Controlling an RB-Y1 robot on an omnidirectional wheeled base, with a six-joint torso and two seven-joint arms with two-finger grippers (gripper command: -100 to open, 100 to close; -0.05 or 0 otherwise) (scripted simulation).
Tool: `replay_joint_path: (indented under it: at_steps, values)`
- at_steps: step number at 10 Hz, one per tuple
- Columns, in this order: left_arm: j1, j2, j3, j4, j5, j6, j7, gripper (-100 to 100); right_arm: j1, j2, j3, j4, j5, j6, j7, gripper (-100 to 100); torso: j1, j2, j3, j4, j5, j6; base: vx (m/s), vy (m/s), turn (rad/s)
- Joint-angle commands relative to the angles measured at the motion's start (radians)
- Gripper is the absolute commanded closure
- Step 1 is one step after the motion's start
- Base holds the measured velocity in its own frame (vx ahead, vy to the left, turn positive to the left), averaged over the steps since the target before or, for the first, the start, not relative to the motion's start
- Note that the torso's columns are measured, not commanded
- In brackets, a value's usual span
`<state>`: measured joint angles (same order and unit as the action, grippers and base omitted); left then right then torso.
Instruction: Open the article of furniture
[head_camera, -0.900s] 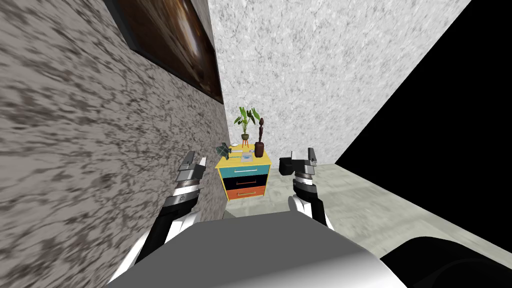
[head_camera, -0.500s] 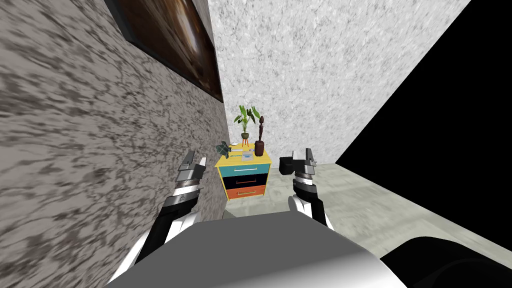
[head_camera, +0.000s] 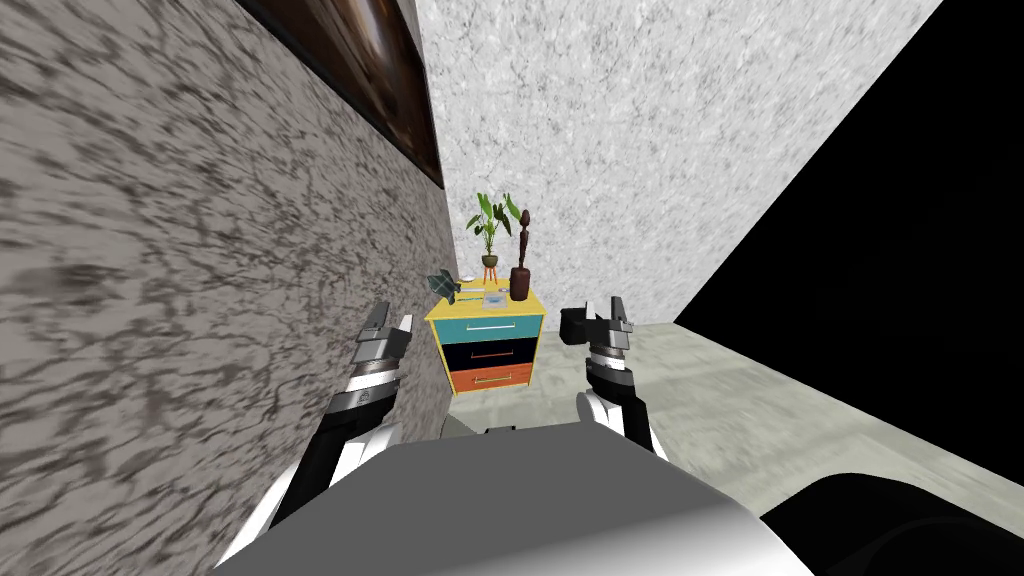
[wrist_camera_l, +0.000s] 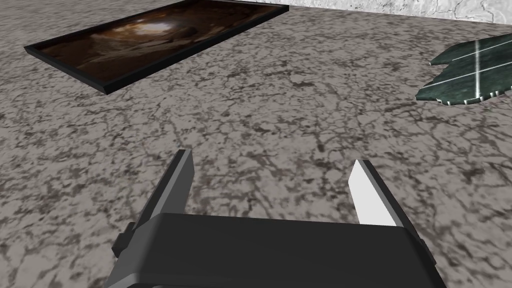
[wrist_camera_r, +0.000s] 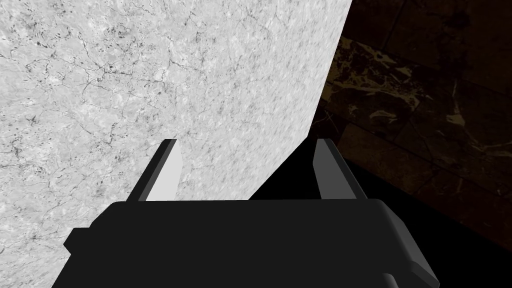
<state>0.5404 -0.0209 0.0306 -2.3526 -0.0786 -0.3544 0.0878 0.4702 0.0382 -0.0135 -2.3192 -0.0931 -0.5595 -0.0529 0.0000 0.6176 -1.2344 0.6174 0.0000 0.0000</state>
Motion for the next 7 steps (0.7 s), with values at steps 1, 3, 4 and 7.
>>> replay_joint_path:
  at_steps: [1, 3, 4, 7]
  values:
    - [-0.002, 0.031, 0.0, 0.011, 0.0, -0.008, 0.0, -100, 0.0, 0.0, 0.0, 0.0, 0.0, 0.0, 0.0, 0, 0.0, 0.074, -0.148, 0.074, 0.0, 0.0, 0.011, -0.001, 0.001]
    - [-0.006, 0.077, 0.001, 0.035, -0.001, -0.025, -0.001, -100, 0.0, 0.0, 0.0, 0.0, 0.0, 0.0, 0.0, 0, 0.0, 0.116, -0.236, 0.116, 0.0, 0.0, 0.019, -0.003, 0.001]
    - [-0.01, 0.098, 0.001, 0.052, -0.001, -0.037, -0.002, -100, 0.0, 0.0, 0.0, 0.0, 0.0, 0.0, 0.0, 0, 0.0, 0.118, -0.241, 0.119, 0.0, 0.0, 0.027, -0.007, 0.001]
    - [-0.022, 0.151, 0.003, 0.119, -0.003, -0.085, -0.004, -100, 0.0, 0.0, 0.0, 0.0, 0.0, 0.0, 0.0, 0, 0.0, 0.12, -0.242, 0.12, 0.0, 0.0, 0.042, -0.009, 0.002]
